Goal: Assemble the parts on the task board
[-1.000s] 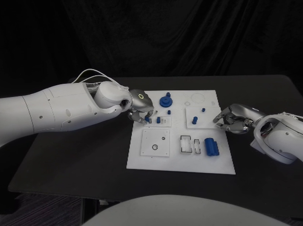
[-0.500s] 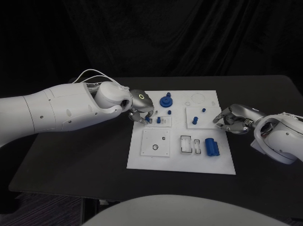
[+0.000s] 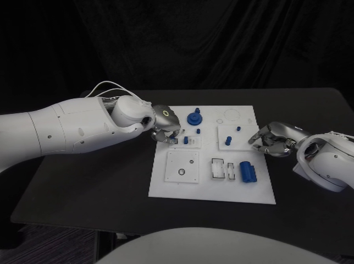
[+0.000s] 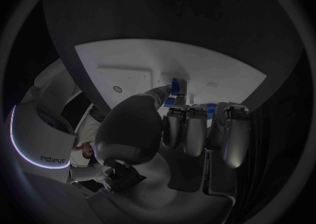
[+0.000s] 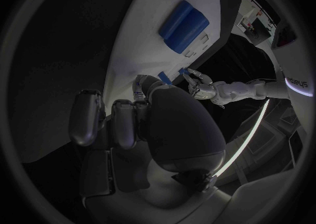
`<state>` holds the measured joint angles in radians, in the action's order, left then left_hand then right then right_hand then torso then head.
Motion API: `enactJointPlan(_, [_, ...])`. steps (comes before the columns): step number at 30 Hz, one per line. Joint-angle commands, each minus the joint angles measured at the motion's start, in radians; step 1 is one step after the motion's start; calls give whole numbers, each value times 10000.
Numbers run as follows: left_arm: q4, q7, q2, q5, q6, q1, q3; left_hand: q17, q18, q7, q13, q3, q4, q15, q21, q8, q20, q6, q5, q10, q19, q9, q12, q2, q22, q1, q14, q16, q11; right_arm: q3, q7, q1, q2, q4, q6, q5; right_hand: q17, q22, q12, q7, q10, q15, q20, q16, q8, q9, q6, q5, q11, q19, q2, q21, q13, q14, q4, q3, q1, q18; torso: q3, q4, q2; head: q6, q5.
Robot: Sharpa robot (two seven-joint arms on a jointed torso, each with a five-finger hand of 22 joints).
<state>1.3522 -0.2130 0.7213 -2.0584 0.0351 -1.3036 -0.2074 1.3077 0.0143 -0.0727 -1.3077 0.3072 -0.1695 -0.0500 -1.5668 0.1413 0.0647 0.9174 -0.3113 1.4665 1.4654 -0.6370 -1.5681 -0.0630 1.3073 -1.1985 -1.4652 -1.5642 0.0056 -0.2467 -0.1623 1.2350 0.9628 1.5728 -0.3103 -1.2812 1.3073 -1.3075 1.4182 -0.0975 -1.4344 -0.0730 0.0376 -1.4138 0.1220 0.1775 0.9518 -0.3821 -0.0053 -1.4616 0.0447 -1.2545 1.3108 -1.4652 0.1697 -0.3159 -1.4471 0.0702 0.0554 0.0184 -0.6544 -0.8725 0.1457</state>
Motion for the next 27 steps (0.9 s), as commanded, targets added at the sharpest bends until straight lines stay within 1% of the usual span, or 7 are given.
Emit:
enactJointPlan(1, [-14, -107, -9, -19, 190, 74, -29, 2631, -143, 26, -2631, 225, 148, 25, -40, 83, 5, 95, -139, 1042, 1054, -150, -27, -63, 2635, -120, -1056, -66, -23, -4, -185, -15, 5, 10, 156, -15, 1214, -1774, -38, -15, -7, 55, 34, 0, 28, 9, 74, -38, 30, -53, -1, 57, 897, -693, 60, -26, 78, -52, -7, 0, -7, -1, 6])
enactJointPlan(4, [-15, -103, -9, -19, 206, 88, -29, 2631, -143, 36, -2631, 376, 313, 20, -40, 115, -1, 111, -195, 1042, 1054, -281, -27, -62, 2635, -205, -1056, -66, -22, -4, -192, -15, 14, 15, 169, -15, 1214, -1774, -38, -15, -7, 55, 34, 0, 28, 9, 74, -38, 30, -53, -1, 57, 897, -693, 60, -26, 78, -52, -6, -6, -12, -1, -1])
enactJointPlan(7, [-14, -102, -9, -19, 218, 97, -29, 2631, -143, 35, -2631, 556, 575, 22, -40, 147, -3, 109, -52, 1042, 1054, -455, -27, 12, 2635, -318, -1056, -66, -15, -5, -194, -15, 19, 18, 176, -15, 1214, -1774, -38, -15, -7, 55, 34, 0, 28, 9, 74, -38, 30, -53, -1, 57, 897, -693, 60, -26, 78, -52, -5, -8, -17, -1, 1])
enactJointPlan(15, [-24, -117, -10, -19, 167, 112, -29, 2631, -143, 36, -2631, 762, 882, 30, -40, 208, 3, 128, 16, 1042, 1054, -682, -27, 84, 2635, -412, -1056, -66, -7, -5, -199, -15, 19, 23, 177, -15, 1177, -1761, -58, -5, 11, 53, 35, 40, 17, 5, 61, -43, 24, -37, -15, 105, 875, -683, 52, -37, 66, -42, -4, -5, -10, -1, 20])
enactJointPlan(22, [-55, 53, -11, -19, -43, 118, -29, 2631, -143, 37, -2631, 992, 1016, 12, -40, 341, -2, 219, -94, 1042, 1054, -944, -27, -19, 2635, -378, -1056, -66, 17, -5, -229, -15, 31, 23, 183, -15, 1177, -1762, -60, -1, 13, 53, 36, 41, 8, 1, 46, -44, 21, -38, -16, 103, 874, -682, 48, -40, 63, -42, -2, -9, 0, -1, 9])
enactJointPlan(24, [-55, 210, -11, -15, -85, 118, -29, 2631, -143, 44, -2631, 1136, 1083, -14, -40, 423, -22, 236, -256, 1042, 1054, -1113, -27, -56, 2635, -307, -1056, -66, 10, -5, -242, -15, 33, 17, 193, -15, 1177, -1762, -60, -1, 13, 53, 36, 41, 8, 1, 46, -44, 21, -38, -16, 103, 874, -682, 48, -40, 63, -42, 1, -5, 5, -1, 19])
enactJointPlan(27, [-47, 444, -11, 462, -169, 118, -29, 2631, -143, 60, -2631, 1248, 1080, -45, -40, 534, -52, 277, -312, 1042, 1054, -1323, -27, -105, 2635, -143, -1056, -66, -4, -5, -252, -15, 38, 3, 196, -15, 1169, -1757, -72, 1, 23, 52, 36, 49, 0, -2, 32, -45, 19, -31, -15, 120, 862, -679, 46, -41, 61, -39, 5, -4, 10, -1, 15])
